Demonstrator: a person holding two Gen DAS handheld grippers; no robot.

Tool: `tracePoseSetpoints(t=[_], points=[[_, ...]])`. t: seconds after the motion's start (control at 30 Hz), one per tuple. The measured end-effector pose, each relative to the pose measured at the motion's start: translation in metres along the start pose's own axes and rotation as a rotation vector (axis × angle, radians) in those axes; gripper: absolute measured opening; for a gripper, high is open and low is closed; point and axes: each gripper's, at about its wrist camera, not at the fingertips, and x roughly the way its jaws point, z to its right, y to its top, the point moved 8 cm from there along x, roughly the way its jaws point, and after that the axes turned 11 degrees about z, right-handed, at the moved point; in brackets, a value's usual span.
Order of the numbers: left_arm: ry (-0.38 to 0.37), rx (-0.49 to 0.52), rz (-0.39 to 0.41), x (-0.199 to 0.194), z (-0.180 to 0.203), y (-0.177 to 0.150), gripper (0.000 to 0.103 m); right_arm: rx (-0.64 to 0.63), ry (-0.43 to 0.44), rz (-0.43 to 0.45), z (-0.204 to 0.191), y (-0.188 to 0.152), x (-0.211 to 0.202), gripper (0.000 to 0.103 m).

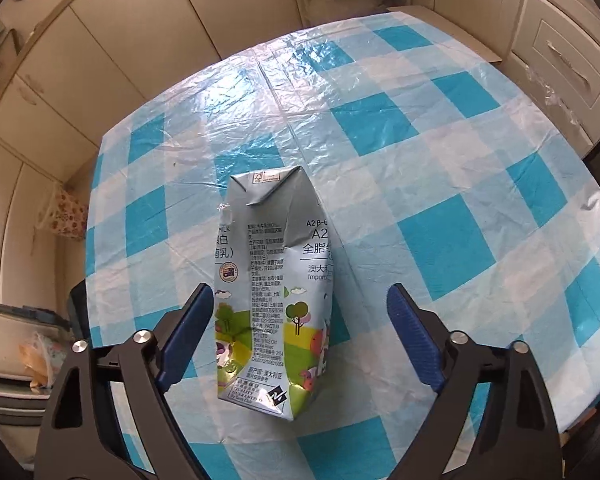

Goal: Collect trash
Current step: 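Close the left tool on the cow-printed juice carton and lift it, then grasp the white tissue on the floor with the right tool while the left tool holds the carton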

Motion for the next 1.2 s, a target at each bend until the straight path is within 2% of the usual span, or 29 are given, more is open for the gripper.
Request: tracePoseSetpoints(t=[0.03, 0.07, 0.1, 0.13, 0.27, 0.3, 0.37, 0.57, 0.67, 0.9, 1.03, 1.07, 1.13, 1.17, 1.2], points=[[0.040, 0.007, 0.008, 0.001, 0.000, 0.000, 0.063, -0.015, 0.018, -0.031, -0.005, -0.006, 0.007, 0.001], [0.054, 0.009, 0.009, 0.001, 0.001, -0.002, 0.055, -0.038, 0.030, -0.062, -0.010, -0.014, 0.017, 0.001], [0.027, -0.006, -0.001, 0.002, 0.003, -0.005, 0.039, -0.060, 0.031, -0.086, -0.012, -0.022, 0.026, 0.002], [0.007, -0.023, -0.012, 0.004, 0.004, -0.009, 0.032, -0.079, 0.027, -0.111, -0.014, -0.030, 0.036, 0.002], [0.035, 0.013, 0.045, 0.003, 0.007, -0.014, 0.033, -0.113, -0.002, -0.187, -0.013, -0.052, 0.074, 0.004], [0.039, 0.018, 0.052, 0.003, 0.007, -0.014, 0.032, -0.112, -0.005, -0.199, -0.014, -0.055, 0.082, 0.022], [0.031, 0.035, 0.067, 0.002, 0.010, -0.013, 0.032, -0.111, -0.002, -0.192, -0.019, -0.056, 0.094, 0.048], [0.006, 0.059, 0.096, 0.001, 0.015, -0.010, 0.032, -0.216, 0.011, -0.192, -0.052, -0.064, 0.132, 0.048], [0.003, 0.068, 0.099, 0.004, 0.015, -0.008, 0.033, -0.252, -0.028, -0.177, -0.057, -0.066, 0.148, 0.044], [0.012, 0.092, 0.112, 0.006, 0.016, -0.009, 0.033, -0.332, -0.106, -0.167, -0.053, -0.070, 0.177, 0.043], [0.029, 0.112, 0.128, 0.005, 0.018, -0.009, 0.033, -0.386, -0.133, -0.104, -0.055, -0.068, 0.179, 0.044], [0.033, 0.117, 0.131, 0.004, 0.019, -0.009, 0.033, -0.392, -0.137, -0.096, -0.055, -0.068, 0.179, 0.039], [0.030, 0.118, 0.134, 0.004, 0.019, -0.009, 0.033, -0.400, -0.121, -0.097, -0.057, -0.071, 0.177, 0.023], [0.025, 0.116, 0.133, 0.003, 0.020, -0.009, 0.033, -0.399, -0.113, -0.110, -0.058, -0.071, 0.177, 0.004], [0.018, 0.113, 0.132, 0.003, 0.020, -0.009, 0.033, -0.381, -0.104, -0.131, -0.058, -0.073, 0.177, 0.000]])
